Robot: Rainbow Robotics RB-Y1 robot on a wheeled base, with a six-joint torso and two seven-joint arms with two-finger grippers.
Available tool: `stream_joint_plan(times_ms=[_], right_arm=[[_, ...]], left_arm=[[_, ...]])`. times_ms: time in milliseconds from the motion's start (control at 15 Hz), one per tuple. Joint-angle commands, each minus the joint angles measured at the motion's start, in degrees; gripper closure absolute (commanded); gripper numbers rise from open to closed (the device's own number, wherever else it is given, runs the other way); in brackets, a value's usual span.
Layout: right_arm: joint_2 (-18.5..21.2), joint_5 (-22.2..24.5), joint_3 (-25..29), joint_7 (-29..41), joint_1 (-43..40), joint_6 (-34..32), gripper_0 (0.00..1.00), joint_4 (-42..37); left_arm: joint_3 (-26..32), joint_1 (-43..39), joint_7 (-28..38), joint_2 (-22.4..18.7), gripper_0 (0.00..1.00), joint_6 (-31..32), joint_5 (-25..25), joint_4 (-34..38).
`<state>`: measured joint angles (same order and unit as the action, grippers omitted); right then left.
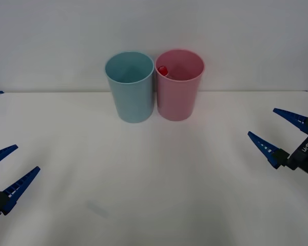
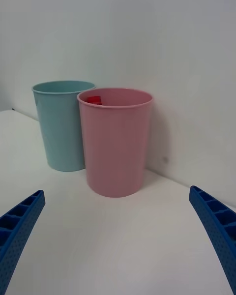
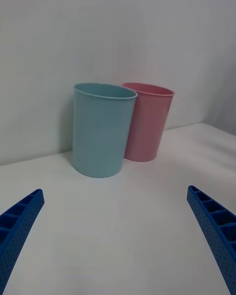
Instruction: Grasp the object on the table and drop it into the matching bin: aluminum can to the light blue bin, PET bottle to the pink bin.
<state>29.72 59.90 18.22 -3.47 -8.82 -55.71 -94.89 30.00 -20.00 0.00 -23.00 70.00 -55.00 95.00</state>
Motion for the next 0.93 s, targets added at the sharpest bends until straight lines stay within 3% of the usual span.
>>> stream_joint_plan(times_ms=[67,600,933], right_arm=[[-0.10,-1.71,2.87,0.84,-4.37,-4.23,0.00,-0.38],[-0.10,-6.46,8.50,1.10,-17.38,-12.23,0.00,-1.26],[-0.10,-6.37,8.59,0.57,-17.90,-12.58,0.00,-1.52]], left_arm=[[0.00,0.00,0.00,0.00,0.00,0.00,0.00,0.00],[0.00,0.00,0.00,0.00,0.00,0.00,0.00,0.00],[0.00,0.00,0.00,0.00,0.00,0.00,0.00,0.00]])
